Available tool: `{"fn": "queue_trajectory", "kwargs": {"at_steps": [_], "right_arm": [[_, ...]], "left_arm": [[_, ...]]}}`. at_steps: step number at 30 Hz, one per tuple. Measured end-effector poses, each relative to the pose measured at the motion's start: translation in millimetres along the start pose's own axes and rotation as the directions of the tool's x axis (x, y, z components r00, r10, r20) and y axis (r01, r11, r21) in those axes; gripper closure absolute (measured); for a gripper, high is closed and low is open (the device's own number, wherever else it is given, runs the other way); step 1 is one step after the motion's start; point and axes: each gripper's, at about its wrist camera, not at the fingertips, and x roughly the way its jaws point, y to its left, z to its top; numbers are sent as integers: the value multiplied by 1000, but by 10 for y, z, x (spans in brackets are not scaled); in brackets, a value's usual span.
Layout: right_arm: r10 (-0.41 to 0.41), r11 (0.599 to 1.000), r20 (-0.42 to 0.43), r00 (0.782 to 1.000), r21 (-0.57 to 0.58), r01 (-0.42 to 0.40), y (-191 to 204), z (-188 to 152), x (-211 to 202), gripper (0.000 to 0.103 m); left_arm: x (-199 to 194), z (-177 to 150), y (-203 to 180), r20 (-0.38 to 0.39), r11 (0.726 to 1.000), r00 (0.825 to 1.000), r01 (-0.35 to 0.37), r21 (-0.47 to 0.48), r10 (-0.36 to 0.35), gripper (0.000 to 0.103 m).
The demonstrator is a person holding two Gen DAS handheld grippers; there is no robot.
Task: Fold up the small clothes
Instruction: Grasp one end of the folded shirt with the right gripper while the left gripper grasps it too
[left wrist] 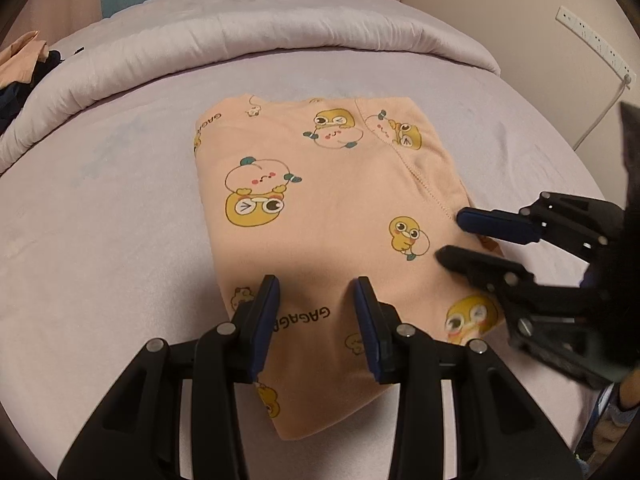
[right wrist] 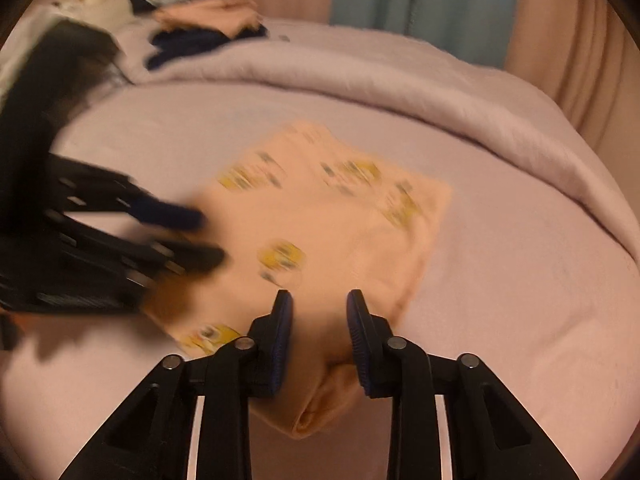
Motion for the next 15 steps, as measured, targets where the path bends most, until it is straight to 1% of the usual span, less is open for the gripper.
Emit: {"fn": "queue_trajectory", "kwargs": {"at_steps": [2, 7, 11, 12, 13, 14, 15], "right_arm": [[-5, 1000, -24, 1000, 26, 6, -74, -61, 53, 73], [11, 998, -26, 1000, 64, -9, -157, -127, 2, 73], [64, 989, -5, 998, 135, -63, -245, -179, -96, 72], [73, 986, 2, 997, 152, -73, -264, -207, -130, 69], [85, 980, 7, 996, 178, -85, -299, -242, -155, 60], [94, 975, 10, 996, 203, -94, -341, -265, -182, 52], [113, 963, 22, 993, 243, -115, -410, -290, -206, 50]], "left_arm": [[-2, -27, -12, -2, 1000, 1000, 0, 7, 0, 66], [-64, -143, 22, 5, 1000, 1000, 14, 13, -14, 64], [-202, -257, 143, 17, 999, 999, 37, -20, -37, 63], [-231, -279, 182, 21, 999, 999, 36, -32, -35, 58], [-270, -302, 261, 29, 998, 999, 36, -54, -34, 50], [-297, -322, 313, 37, 997, 999, 42, -72, -39, 49], [-313, -328, 370, 44, 994, 998, 53, -94, -49, 48]]}}
